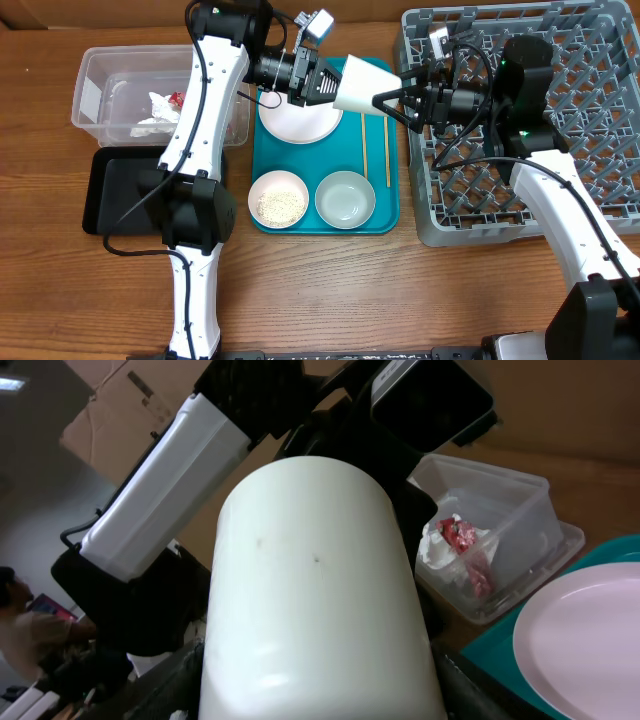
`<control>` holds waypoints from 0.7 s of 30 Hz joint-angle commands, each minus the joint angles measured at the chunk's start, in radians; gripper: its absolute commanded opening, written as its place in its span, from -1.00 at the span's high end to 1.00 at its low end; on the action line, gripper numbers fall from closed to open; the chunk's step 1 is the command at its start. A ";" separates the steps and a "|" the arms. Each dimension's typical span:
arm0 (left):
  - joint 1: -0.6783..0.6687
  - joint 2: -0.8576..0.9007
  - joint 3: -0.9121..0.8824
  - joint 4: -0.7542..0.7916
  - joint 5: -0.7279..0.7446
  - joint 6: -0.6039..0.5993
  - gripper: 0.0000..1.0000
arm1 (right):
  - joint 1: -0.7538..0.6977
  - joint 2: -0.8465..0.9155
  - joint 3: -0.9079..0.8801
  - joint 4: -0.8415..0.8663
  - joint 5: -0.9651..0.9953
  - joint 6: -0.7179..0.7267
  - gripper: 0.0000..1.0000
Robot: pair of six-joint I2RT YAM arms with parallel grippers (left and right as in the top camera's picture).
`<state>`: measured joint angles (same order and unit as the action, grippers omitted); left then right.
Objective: Sort waste into correct bins and load items into the dishwasher
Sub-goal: 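Lift the white cup and hand it to the right gripper, then lower the white cup into the dish rack with the right gripper and release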
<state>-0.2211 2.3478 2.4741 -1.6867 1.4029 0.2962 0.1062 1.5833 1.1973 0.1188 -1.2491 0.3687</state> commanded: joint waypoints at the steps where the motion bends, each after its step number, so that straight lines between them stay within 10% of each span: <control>1: -0.004 -0.007 0.015 -0.003 0.030 0.019 0.65 | -0.001 -0.005 0.019 0.007 0.013 0.002 -0.24; 10: 0.018 -0.007 0.015 -0.003 -0.033 0.023 -0.42 | -0.042 -0.006 0.020 0.008 0.016 0.032 -0.04; 21: 0.195 -0.007 0.015 0.016 -0.163 0.023 -0.79 | -0.250 -0.057 0.020 -0.194 0.069 0.089 -0.06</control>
<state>-0.0612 2.3478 2.4741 -1.6749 1.3182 0.3073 -0.1307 1.5803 1.1973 -0.0399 -1.2224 0.4622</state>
